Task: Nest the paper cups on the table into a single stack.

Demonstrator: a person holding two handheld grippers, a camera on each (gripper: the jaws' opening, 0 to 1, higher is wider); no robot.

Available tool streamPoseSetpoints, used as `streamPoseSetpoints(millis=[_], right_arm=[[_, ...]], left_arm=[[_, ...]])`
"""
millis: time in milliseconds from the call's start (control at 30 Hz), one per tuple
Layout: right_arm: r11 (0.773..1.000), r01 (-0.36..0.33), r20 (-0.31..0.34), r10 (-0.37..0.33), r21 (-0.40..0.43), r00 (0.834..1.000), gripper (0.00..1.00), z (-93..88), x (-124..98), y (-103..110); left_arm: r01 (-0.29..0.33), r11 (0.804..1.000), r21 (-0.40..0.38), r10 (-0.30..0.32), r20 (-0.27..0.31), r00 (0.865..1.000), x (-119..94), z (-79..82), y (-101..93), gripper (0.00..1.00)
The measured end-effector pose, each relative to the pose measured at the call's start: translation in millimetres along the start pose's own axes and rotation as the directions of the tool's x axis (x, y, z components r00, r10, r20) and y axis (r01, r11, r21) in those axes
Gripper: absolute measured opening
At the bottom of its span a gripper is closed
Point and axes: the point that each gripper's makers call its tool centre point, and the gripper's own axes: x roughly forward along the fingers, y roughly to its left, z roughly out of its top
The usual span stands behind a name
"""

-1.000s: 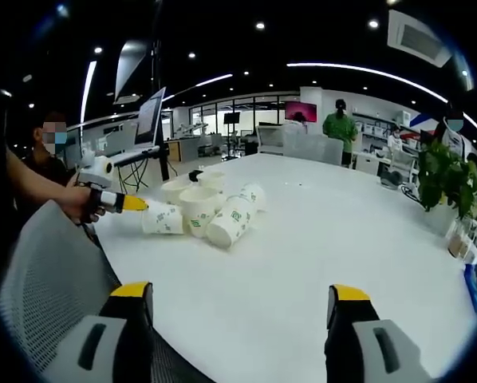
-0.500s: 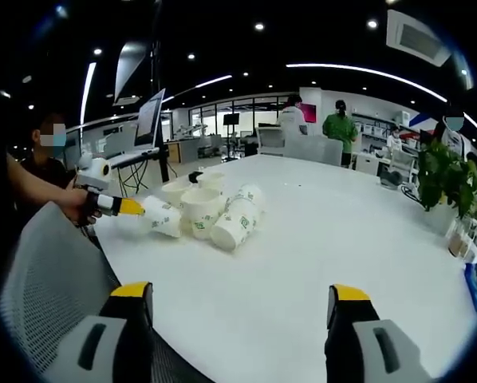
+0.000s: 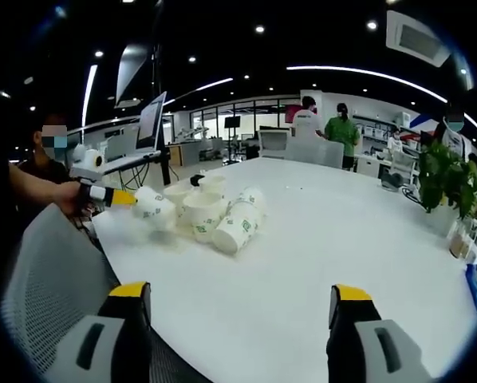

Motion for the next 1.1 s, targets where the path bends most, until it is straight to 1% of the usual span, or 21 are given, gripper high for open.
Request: streamPoseSetpoints(millis=[33,67,100,200,333,400,533,600,633,733,933,1033,1100], right_arm=[[1.000,-0.001,0.000,0.001,0.001,1.000,0.94,-0.2,0.0,0.1],[1.000,-0.002,-0.001,0.002,0.000,1.000,0.94,-0.3,0.0,0.0],[1.000,-0.002,-0.002,0.002,-0.002,1.000,0.94,-0.5,0.0,0.1],[1.000,-0.002,-0.002,0.002,-0.002,1.000,0.94,-0.5,0.0,0.0],[1.000,-0.004,0.000,0.004,-0.006,1.000,0.95,0.2,0.1,0.6],[1.000,-0.006,0.000,0.006,-0.007,1.000,0.95,0.0,0.1,0.6],[1.000,-0.010,-0.002,0.010,-0.009,1.000,0.95,-0.3,0.3,1.1],[1.000,-0.011,-0.005,0.011,-0.009,1.000,0.95,-0.9,0.4,1.4],[1.000,-0.011,-0.005,0.011,-0.009,1.000,0.95,-0.8,0.4,1.5],[1.000,-0.009,-0.003,0.009,-0.008,1.000,0.95,-0.3,0.3,1.5],[1.000,-0.005,-0.002,0.005,-0.008,1.000,0.95,0.5,0.1,1.4],[1.000,-0.003,-0.001,0.003,-0.007,1.000,0.94,0.4,0.0,0.8],[1.000,-0.002,-0.002,0.002,-0.008,1.000,0.94,0.2,0.0,0.7]], left_arm=[[-0.010,1.000,0.027,0.010,0.009,1.000,-2.0,5.9,-1.4,0.00],[-0.013,0.999,0.041,0.012,0.014,1.000,-2.7,8.3,-1.8,0.00],[-0.020,0.998,0.064,0.019,0.019,1.000,-4.7,15.4,-5.5,0.00],[-0.019,0.995,0.094,0.016,0.033,0.999,-7.8,28.6,-13.0,0.00],[-0.023,0.993,0.118,0.018,0.044,0.999,-9.7,46.6,-22.7,0.00],[-0.028,0.991,0.128,0.022,0.047,0.999,-9.7,52.6,-23.7,0.00],[-0.025,0.989,0.145,0.017,0.057,0.998,-9.2,70.0,-26.7,0.00],[-0.020,0.987,0.159,0.012,0.055,0.998,-8.5,74.6,-28.6,0.00],[-0.015,0.983,0.183,0.005,0.054,0.999,-8.0,80.9,-30.1,0.00],[-0.006,0.980,0.200,-0.004,0.050,0.999,-7.0,89.9,-32.5,0.00],[0.017,0.966,0.258,-0.025,0.029,0.999,-3.7,110.9,-35.7,0.00],[0.033,0.961,0.274,-0.039,0.014,0.999,-1.2,117.3,-38.0,0.00],[0.041,0.952,0.304,-0.040,-0.010,0.999,0.5,118.2,-38.5,0.00]])
